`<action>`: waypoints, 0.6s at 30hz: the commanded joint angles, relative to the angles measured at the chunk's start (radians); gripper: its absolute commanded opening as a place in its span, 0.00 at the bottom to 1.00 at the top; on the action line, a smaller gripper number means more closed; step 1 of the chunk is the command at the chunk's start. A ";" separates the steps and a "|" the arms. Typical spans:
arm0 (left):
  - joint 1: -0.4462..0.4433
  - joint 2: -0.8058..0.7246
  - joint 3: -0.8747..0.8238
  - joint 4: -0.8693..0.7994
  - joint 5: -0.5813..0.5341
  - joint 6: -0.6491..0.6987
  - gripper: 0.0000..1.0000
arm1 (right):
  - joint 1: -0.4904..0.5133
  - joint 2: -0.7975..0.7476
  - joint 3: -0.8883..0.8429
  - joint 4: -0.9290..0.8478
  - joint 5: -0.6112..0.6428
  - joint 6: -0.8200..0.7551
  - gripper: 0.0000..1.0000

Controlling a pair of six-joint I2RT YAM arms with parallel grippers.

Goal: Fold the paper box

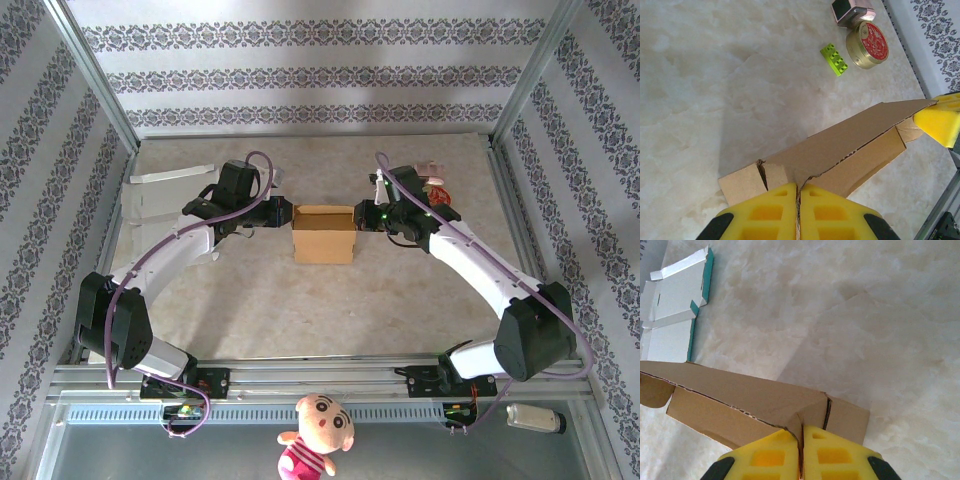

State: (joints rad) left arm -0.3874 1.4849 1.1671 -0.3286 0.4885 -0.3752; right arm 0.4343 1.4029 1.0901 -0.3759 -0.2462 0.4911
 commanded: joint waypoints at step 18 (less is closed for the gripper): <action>-0.015 0.041 -0.015 0.080 0.083 -0.091 0.09 | 0.021 0.014 -0.033 -0.095 0.030 -0.007 0.09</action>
State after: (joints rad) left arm -0.3866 1.5047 1.1667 -0.2779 0.5201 -0.4503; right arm 0.4412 1.4029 1.0889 -0.3790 -0.2127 0.4908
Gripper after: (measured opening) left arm 0.086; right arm 0.091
